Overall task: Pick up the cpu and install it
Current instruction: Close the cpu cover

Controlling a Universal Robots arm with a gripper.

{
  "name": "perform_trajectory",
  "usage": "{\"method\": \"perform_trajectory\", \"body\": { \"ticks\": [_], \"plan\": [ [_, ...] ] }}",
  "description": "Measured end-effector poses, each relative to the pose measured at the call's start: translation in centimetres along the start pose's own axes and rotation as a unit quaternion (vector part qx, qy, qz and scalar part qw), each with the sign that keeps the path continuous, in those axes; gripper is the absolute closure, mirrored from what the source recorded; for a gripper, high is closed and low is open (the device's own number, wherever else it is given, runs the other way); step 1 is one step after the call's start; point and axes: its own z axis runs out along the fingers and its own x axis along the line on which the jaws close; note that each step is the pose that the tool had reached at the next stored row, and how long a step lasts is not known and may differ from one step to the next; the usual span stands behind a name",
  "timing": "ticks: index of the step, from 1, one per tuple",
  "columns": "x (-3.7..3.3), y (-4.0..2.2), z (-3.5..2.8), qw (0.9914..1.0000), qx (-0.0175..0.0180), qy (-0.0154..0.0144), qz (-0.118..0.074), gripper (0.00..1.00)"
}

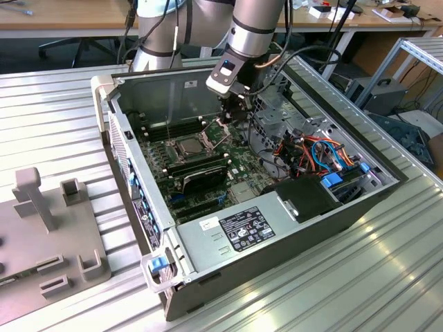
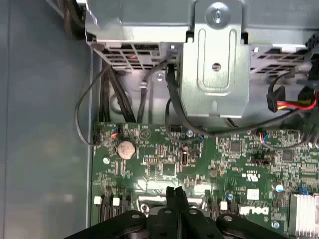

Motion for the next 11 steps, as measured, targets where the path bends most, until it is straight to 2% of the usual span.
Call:
{"method": "perform_trajectory", "body": {
  "ticks": [1,2,11],
  "plan": [
    [-0.01,0.82,0.16,1.00000,0.0000,-0.0013,0.000,0.89],
    [-0.01,0.96,0.30,1.00000,0.0000,-0.0012,0.000,0.89],
    [-0.03,1.15,1.96,1.00000,0.0000,-0.0019,0.000,0.89]
  ]
}}
